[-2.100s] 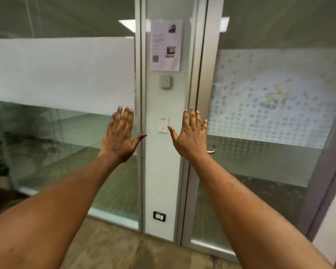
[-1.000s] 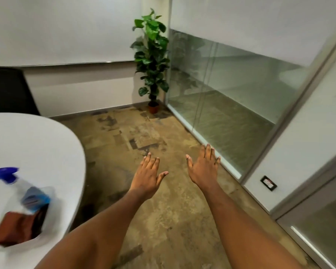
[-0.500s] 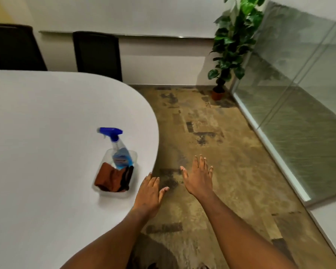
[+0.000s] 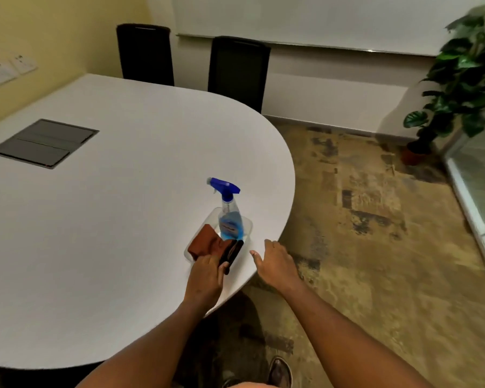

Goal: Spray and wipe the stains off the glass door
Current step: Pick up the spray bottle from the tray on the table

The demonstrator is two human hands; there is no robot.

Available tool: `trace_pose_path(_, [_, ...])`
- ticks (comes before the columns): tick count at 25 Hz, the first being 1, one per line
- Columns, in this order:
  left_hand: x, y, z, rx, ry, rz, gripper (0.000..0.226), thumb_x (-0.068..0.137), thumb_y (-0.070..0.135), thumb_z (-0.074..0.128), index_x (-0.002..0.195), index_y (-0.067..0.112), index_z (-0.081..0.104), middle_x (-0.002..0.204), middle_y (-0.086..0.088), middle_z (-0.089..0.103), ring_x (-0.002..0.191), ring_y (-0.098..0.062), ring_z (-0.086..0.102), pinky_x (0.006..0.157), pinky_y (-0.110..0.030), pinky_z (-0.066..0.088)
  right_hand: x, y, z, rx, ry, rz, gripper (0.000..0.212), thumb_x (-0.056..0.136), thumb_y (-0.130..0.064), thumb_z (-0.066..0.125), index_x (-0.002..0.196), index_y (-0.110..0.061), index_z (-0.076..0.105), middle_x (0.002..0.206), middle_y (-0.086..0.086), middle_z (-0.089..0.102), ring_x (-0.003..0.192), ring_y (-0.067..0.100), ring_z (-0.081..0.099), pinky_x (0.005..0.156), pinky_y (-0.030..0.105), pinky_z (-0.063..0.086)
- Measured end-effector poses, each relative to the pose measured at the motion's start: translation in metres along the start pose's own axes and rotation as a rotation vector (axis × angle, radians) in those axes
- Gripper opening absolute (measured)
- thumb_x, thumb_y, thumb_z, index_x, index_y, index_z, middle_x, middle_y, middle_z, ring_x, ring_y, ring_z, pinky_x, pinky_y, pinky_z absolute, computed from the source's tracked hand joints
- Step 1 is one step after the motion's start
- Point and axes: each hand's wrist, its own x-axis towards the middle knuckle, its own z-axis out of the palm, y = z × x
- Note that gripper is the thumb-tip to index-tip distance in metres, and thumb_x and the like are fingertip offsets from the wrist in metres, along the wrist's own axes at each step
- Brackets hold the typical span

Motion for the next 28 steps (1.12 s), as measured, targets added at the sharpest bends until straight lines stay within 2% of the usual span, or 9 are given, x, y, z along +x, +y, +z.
trace_pose_path(3, [0.015, 0.009, -0.003, -0.084, 0.058, -0.149, 0.017, 0.1, 0.028, 0.046, 0.095, 0.021, 0.061, 0.105, -0.002, 0.069, 0.088, -0.015, 0.063, 0.071, -0.017, 0.044, 0.021, 0.003, 0.001, 0.01, -0.025, -0.06, 0.051, 0.095, -0.053, 0.042, 0.128, -0.014, 0.048, 0.127, 0.008, 0.056, 0.115, 0.025, 0.052, 0.093, 0.04, 0.046])
trace_pose_path(6, [0.026, 0.021, -0.004, -0.205, 0.105, -0.223, 0.032, 0.1, 0.028, 0.047, 0.129, 0.019, 0.057, 0.13, 0.001, 0.061, 0.112, -0.019, 0.062, 0.099, -0.029, 0.051, 0.041, 0.008, 0.002, 0.087, -0.073, -0.09, 0.051, 0.093, -0.051, 0.048, 0.13, -0.015, 0.046, 0.128, 0.006, 0.056, 0.116, 0.022, 0.052, 0.089, 0.031, 0.045])
trace_pose_path(8, [0.03, 0.025, -0.006, -0.243, 0.13, -0.232, 0.037, 0.099, 0.029, 0.049, 0.135, 0.02, 0.053, 0.135, 0.001, 0.058, 0.117, -0.02, 0.06, 0.104, -0.035, 0.05, 0.052, 0.007, 0.003, 0.186, -0.11, -0.07, 0.048, 0.092, -0.046, 0.054, 0.129, -0.017, 0.046, 0.128, 0.005, 0.056, 0.114, 0.019, 0.055, 0.083, 0.024, 0.043])
trace_pose_path(10, [0.035, 0.026, -0.006, -0.282, 0.142, -0.259, 0.036, 0.098, 0.03, 0.051, 0.132, 0.019, 0.055, 0.131, 0.0, 0.06, 0.11, -0.017, 0.062, 0.097, -0.03, 0.052, 0.066, 0.001, 0.002, 0.299, -0.136, -0.04, 0.046, 0.091, -0.041, 0.06, 0.128, -0.02, 0.044, 0.128, 0.004, 0.057, 0.104, 0.014, 0.056, 0.076, 0.018, 0.041])
trace_pose_path(12, [0.042, 0.025, -0.01, -0.257, 0.156, -0.28, 0.032, 0.097, 0.029, 0.052, 0.125, 0.016, 0.058, 0.123, -0.003, 0.064, 0.095, -0.011, 0.059, 0.081, -0.017, 0.048, 0.083, -0.009, -0.004, 0.381, -0.151, -0.052, 0.052, 0.089, -0.039, 0.064, 0.131, -0.019, 0.041, 0.131, 0.004, 0.054, 0.099, 0.01, 0.052, 0.074, 0.017, 0.044])
trace_pose_path(15, [0.058, 0.021, -0.02, -0.125, 0.092, -0.243, 0.034, 0.096, 0.033, 0.052, 0.12, 0.01, 0.06, 0.118, -0.009, 0.064, 0.095, -0.017, 0.057, 0.076, -0.015, 0.037, 0.108, -0.032, -0.018, 0.507, -0.161, -0.06, 0.078, 0.082, -0.042, 0.071, 0.143, -0.015, 0.03, 0.144, 0.007, 0.043, 0.126, 0.022, 0.049, 0.095, 0.03, 0.046])
trace_pose_path(20, [0.087, 0.003, -0.033, -0.178, -0.018, -0.339, 0.053, 0.095, 0.042, 0.051, 0.141, 0.016, 0.042, 0.143, -0.003, 0.049, 0.128, -0.019, 0.049, 0.104, -0.028, 0.04, 0.136, -0.06, -0.021, 0.561, -0.184, -0.05, 0.086, 0.08, -0.039, 0.075, 0.147, -0.015, 0.025, 0.15, 0.008, 0.037, 0.135, 0.026, 0.04, 0.105, 0.036, 0.04])
trace_pose_path(25, [0.107, -0.022, -0.034, -0.2, -0.023, -0.335, 0.051, 0.096, 0.038, 0.051, 0.142, 0.018, 0.041, 0.15, -0.003, 0.043, 0.135, -0.02, 0.043, 0.113, -0.036, 0.038, 0.145, -0.077, -0.009, 0.683, -0.156, -0.086, 0.053, 0.078, -0.021, 0.079, 0.12, -0.018, 0.048, 0.114, 0.003, 0.059, 0.112, 0.025, 0.058, 0.083, 0.021, 0.047])
trace_pose_path(28, [0.115, -0.034, -0.031, -0.222, -0.05, -0.329, 0.051, 0.096, 0.039, 0.052, 0.142, 0.018, 0.042, 0.149, -0.003, 0.044, 0.135, -0.02, 0.044, 0.113, -0.037, 0.039, 0.148, -0.085, 0.0, 0.686, -0.169, 0.005, 0.055, 0.081, -0.019, 0.076, 0.127, -0.01, 0.047, 0.11, 0.002, 0.057, 0.105, 0.018, 0.055, 0.084, 0.024, 0.042])
